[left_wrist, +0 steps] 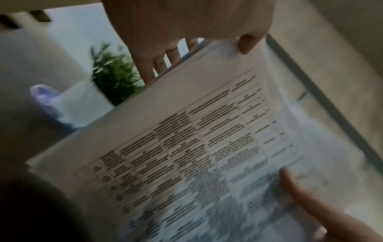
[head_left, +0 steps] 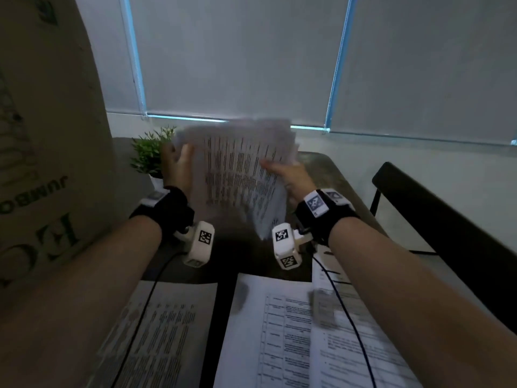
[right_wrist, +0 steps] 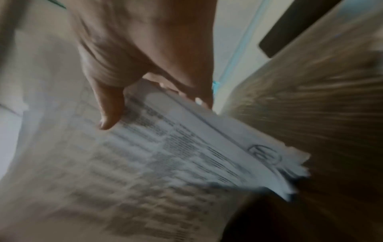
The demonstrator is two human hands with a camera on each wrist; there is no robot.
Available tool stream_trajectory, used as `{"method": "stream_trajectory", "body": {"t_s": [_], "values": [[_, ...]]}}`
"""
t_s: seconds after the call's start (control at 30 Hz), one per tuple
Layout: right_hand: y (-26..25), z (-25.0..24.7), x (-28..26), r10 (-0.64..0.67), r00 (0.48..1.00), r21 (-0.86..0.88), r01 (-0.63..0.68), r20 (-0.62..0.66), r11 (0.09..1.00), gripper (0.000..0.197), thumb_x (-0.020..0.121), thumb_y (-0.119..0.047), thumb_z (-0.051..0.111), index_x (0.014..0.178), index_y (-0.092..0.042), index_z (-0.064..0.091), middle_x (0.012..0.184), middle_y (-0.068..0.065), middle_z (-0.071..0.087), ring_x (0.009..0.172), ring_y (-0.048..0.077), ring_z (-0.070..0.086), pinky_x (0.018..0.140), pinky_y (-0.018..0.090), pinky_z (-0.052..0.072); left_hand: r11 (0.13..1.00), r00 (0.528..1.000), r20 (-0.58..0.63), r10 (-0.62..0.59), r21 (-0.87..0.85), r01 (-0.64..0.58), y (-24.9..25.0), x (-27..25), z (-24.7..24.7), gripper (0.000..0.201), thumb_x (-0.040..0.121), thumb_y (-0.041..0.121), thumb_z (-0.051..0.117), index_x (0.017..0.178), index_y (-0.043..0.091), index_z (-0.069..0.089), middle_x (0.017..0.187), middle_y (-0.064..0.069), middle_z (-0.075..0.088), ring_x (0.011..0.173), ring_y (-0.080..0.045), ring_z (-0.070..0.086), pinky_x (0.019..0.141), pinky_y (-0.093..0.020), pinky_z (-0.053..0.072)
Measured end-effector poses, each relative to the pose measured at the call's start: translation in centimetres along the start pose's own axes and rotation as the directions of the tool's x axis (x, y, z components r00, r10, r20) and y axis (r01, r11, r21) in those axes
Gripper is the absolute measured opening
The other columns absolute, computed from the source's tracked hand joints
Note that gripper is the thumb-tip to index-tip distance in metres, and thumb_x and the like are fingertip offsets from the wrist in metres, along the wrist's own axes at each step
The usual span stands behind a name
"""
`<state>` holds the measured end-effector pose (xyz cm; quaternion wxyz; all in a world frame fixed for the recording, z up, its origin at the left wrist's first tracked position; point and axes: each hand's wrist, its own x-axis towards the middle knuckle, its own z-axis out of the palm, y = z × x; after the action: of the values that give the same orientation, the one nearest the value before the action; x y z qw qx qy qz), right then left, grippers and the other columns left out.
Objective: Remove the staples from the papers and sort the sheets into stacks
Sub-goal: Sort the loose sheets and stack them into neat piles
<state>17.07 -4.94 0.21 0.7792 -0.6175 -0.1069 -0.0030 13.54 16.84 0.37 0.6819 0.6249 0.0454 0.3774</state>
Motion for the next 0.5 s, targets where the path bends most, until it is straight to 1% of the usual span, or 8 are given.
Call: {"method": "stream_trajectory", "body": {"t_s": [0.07, 0.17, 0.23, 0.3, 0.33, 0.37, 0.43, 0.5], "values": [[3.0, -1.0, -0.6, 0.091, 0.996, -0.024, -0.091, -0.006, 0.996, 0.059, 0.056, -0.027, 0.095, 0.108, -0.006, 0.073, 0.108, 0.016, 0.073, 0.104, 0.032, 0.068, 0.098, 0.052, 0.051, 0.994, 0.996, 0.009, -0.094, 0.065, 0.093, -3.7, -0.7, -0.4, 0.065, 0.077, 0.042, 0.055, 0.125, -0.003, 0.045, 0.123, -0.023, 0.053, 0.114, -0.039, 0.052, 0.092, -0.050, 0.044], [3.8, -1.0, -1.7, 0.155, 0.985, -0.093, -0.162, -0.072, 0.982, 0.030, 0.071, -0.015, 0.087, 0.097, -0.010, 0.074, 0.099, 0.009, 0.073, 0.102, 0.029, 0.069, 0.097, 0.044, 0.053, 0.967, 0.976, 0.097, -0.194, 0.187, 0.174, -5.3, -2.2, 0.3, 0.062, 0.067, 0.036, 0.056, 0.117, -0.001, 0.056, 0.115, -0.020, 0.059, 0.110, -0.038, 0.055, 0.091, -0.045, 0.045], [2.6, -0.2, -1.1, 0.100, 0.992, -0.107, -0.108, -0.074, 0.988, 0.031, 0.077, -0.011, 0.082, 0.106, -0.005, 0.072, 0.100, 0.012, 0.072, 0.098, 0.029, 0.069, 0.096, 0.044, 0.054, 0.968, 0.978, 0.160, -0.131, 0.235, 0.091, -3.4, -2.7, 1.4, 0.051, 0.075, 0.029, 0.054, 0.121, 0.010, 0.057, 0.111, -0.013, 0.063, 0.103, -0.027, 0.059, 0.091, -0.039, 0.048], [1.6, 0.6, -0.1, 0.007, 0.999, -0.052, -0.009, -0.040, 0.999, 0.036, 0.068, -0.019, 0.088, 0.101, -0.009, 0.076, 0.100, 0.015, 0.074, 0.097, 0.034, 0.069, 0.094, 0.054, 0.053, 0.994, 0.986, 0.165, -0.014, 0.113, -0.005, -1.7, -2.7, 2.0, 0.025, 0.083, 0.022, 0.052, 0.108, 0.027, 0.053, 0.095, 0.004, 0.060, 0.086, -0.012, 0.058, 0.078, -0.029, 0.050], [1.5, 0.7, 0.1, -0.004, 1.000, -0.020, 0.004, -0.011, 1.000, 0.040, 0.060, -0.025, 0.091, 0.096, -0.013, 0.077, 0.100, 0.016, 0.074, 0.097, 0.036, 0.069, 0.093, 0.057, 0.053, 0.996, 0.991, 0.126, 0.043, 0.071, -0.052, -1.5, -2.5, 2.0, 0.017, 0.086, 0.022, 0.051, 0.102, 0.027, 0.049, 0.091, 0.008, 0.056, 0.082, -0.009, 0.056, 0.074, -0.025, 0.047], [2.0, 0.4, 0.3, 0.009, 1.000, 0.005, -0.009, 0.011, 1.000, 0.048, 0.053, -0.030, 0.093, 0.095, -0.014, 0.077, 0.102, 0.017, 0.074, 0.098, 0.038, 0.068, 0.093, 0.059, 0.052, 0.997, 0.996, 0.071, 0.051, 0.060, -0.056, -2.3, -1.9, 1.6, 0.018, 0.086, 0.026, 0.053, 0.102, 0.023, 0.046, 0.090, 0.007, 0.055, 0.083, -0.012, 0.056, 0.074, -0.025, 0.045], [3.4, -0.2, -0.6, 0.105, 0.994, -0.039, -0.104, 0.034, 0.994, 0.082, 0.044, -0.038, 0.096, 0.116, -0.011, 0.069, 0.116, 0.017, 0.070, 0.110, 0.037, 0.064, 0.101, 0.059, 0.046, 0.988, 0.997, 0.075, 0.001, 0.154, -0.012, -4.3, -1.6, 0.6, 0.027, 0.088, 0.032, 0.055, 0.109, 0.016, 0.048, 0.101, -0.002, 0.059, 0.097, -0.022, 0.058, 0.080, -0.026, 0.043], [5.2, -0.5, -1.9, 0.226, 0.974, -0.183, -0.218, 0.021, 0.959, 0.109, 0.052, -0.046, 0.093, 0.142, -0.004, 0.046, 0.140, 0.017, 0.054, 0.130, 0.034, 0.050, 0.110, 0.052, 0.035, 0.956, 0.979, 0.145, -0.146, 0.273, 0.102, -6.1, -2.4, -0.1, 0.030, 0.093, 0.027, 0.053, 0.116, 0.007, 0.056, 0.107, -0.010, 0.059, 0.100, -0.022, 0.056, 0.080, -0.023, 0.040]]}}
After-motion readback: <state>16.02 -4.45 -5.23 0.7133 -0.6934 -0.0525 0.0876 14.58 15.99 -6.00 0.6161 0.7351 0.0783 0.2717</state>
